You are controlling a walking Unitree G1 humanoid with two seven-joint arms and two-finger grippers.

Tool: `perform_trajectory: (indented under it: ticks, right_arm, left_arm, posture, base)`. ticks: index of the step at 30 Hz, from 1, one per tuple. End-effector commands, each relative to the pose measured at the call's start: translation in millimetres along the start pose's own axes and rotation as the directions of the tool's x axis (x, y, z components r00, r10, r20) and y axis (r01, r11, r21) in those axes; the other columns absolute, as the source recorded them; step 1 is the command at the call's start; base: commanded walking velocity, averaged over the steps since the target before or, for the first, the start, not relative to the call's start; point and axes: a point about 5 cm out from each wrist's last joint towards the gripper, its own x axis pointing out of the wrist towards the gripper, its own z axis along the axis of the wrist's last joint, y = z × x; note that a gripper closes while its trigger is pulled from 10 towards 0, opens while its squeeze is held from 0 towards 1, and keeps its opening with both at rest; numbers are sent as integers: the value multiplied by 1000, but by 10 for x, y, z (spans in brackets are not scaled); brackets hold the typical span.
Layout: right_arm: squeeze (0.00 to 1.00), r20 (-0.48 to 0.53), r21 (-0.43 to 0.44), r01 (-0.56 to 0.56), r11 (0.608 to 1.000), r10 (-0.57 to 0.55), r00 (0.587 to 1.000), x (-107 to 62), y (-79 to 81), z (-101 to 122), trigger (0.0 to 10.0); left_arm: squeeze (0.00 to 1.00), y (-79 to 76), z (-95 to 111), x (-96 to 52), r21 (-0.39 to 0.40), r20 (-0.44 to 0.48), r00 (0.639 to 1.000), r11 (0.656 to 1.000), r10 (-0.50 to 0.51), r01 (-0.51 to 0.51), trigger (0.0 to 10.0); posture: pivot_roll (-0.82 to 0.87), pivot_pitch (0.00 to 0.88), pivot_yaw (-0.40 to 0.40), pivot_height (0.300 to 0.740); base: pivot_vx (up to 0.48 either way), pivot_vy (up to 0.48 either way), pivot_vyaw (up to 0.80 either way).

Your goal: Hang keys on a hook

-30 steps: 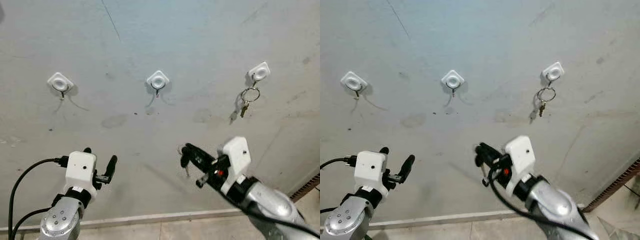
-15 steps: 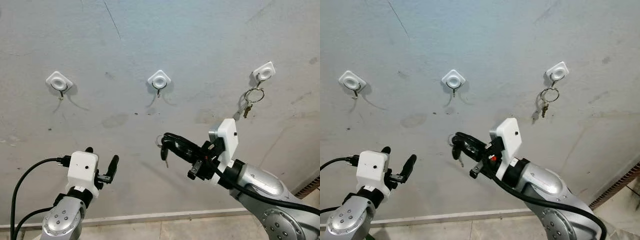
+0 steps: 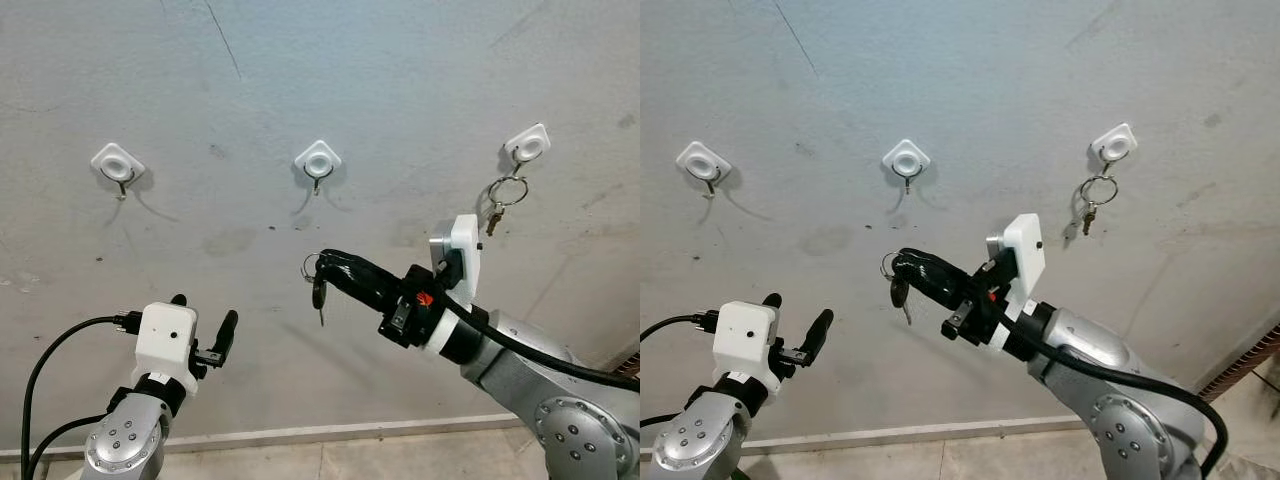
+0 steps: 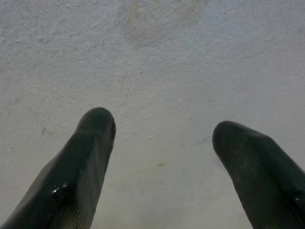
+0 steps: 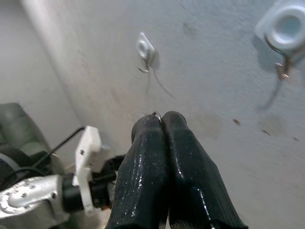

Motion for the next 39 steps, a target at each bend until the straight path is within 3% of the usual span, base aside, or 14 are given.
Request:
perform_trajectory:
  ticks: [1,13,25,39]
  right_arm:
    - [0,14,-9,-4,1000,4,1000,30,11,52,10000]
    - [0,65,-88,87,992,-81,995,389,-72,93,10000]
    - [0,112,-115,170,979,-157,981,534,-171,59,10000]
    - [0,176,-124,331,935,-307,935,525,-382,95,10000]
  left_arm:
    - [0,12,-5,-3,11,-1,1000,1000,9,-9,10000]
    - [0,-10,3,-1,15,2,1000,1000,6,-6,10000]
    - [0,-38,5,4,20,4,1000,1000,-6,6,10000]
    - [0,-45,1,16,16,3,1000,1000,-8,8,10000]
  posture:
    - [84,7,33,740]
    - [96,11,29,740]
    - [101,16,28,740]
    - [102,15,28,740]
  base:
    - [0,0,0]
    - [0,0,0]
    - [0,0,0]
    - [0,0,0]
